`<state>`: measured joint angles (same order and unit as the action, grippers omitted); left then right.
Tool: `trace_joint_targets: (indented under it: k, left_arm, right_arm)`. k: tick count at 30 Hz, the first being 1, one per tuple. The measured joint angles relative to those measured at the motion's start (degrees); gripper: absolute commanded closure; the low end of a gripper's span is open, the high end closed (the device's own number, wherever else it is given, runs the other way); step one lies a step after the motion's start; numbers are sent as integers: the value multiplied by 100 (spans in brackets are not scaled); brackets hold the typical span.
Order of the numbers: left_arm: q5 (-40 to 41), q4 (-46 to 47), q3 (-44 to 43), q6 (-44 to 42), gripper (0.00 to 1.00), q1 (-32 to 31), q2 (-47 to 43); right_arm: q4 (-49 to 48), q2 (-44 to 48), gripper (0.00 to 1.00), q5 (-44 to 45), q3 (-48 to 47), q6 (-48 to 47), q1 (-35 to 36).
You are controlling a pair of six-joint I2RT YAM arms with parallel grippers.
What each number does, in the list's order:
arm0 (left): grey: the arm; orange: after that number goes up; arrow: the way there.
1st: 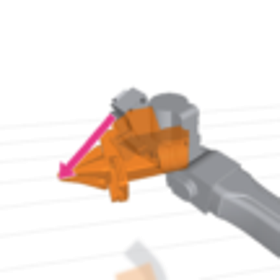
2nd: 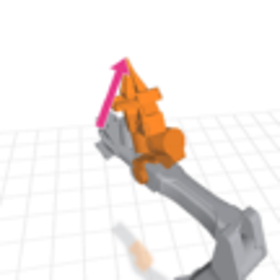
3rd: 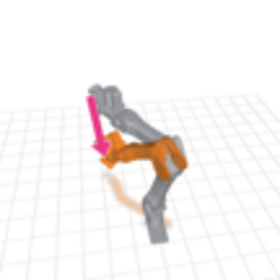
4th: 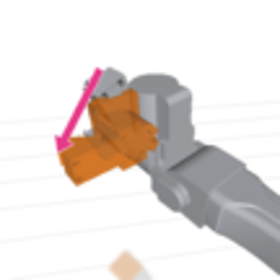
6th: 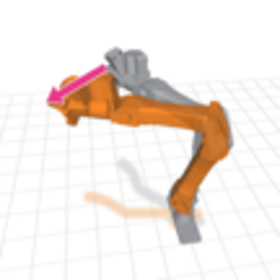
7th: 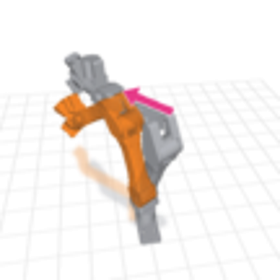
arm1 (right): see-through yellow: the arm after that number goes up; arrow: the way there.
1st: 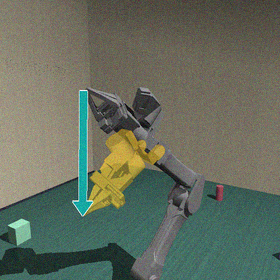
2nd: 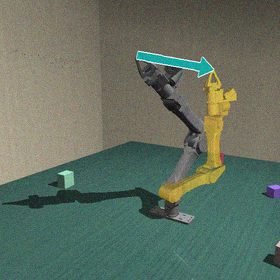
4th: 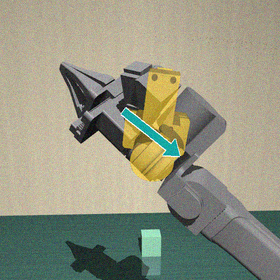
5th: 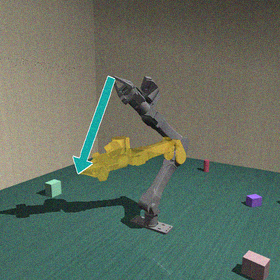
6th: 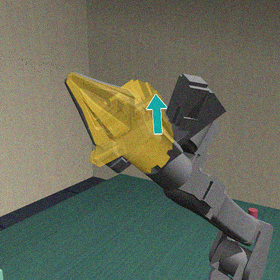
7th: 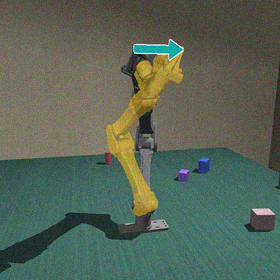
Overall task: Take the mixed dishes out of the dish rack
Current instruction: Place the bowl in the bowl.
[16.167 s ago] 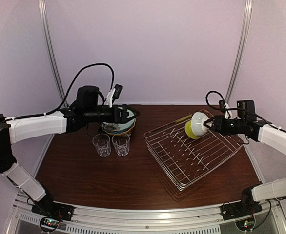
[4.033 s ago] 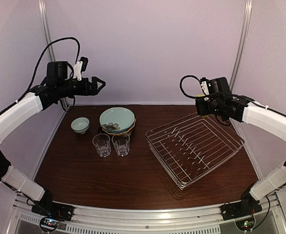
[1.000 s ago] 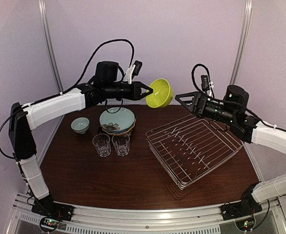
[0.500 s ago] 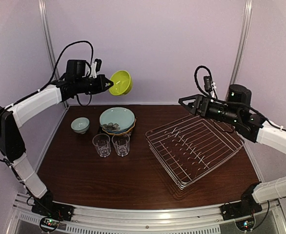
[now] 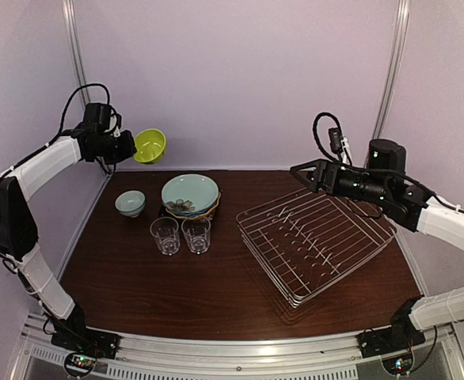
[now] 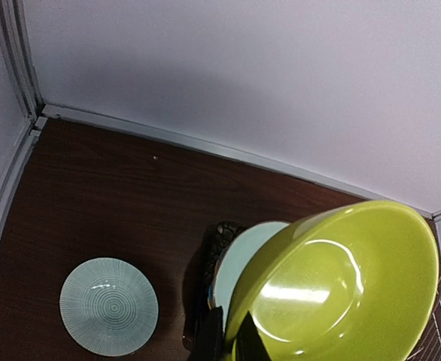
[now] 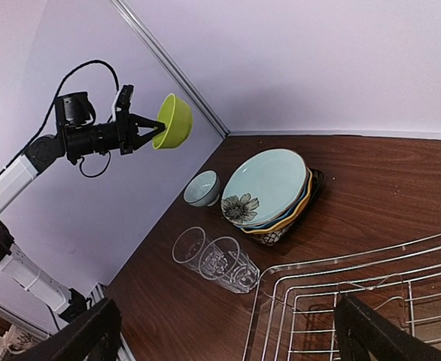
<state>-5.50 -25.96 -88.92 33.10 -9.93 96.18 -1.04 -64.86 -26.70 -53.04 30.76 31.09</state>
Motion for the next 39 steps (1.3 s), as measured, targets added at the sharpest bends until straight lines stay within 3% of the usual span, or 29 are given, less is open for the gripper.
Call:
trace_joint_targets:
  k: [15,39]
  left_arm:
    - [579,-553,144,348,100,868,678]
    - [870,-511,802,568,100,1165,1215]
  right_arm:
    - [179,7,0,2,0,-105,0]
    - [177,94,0,0,2,-105,0]
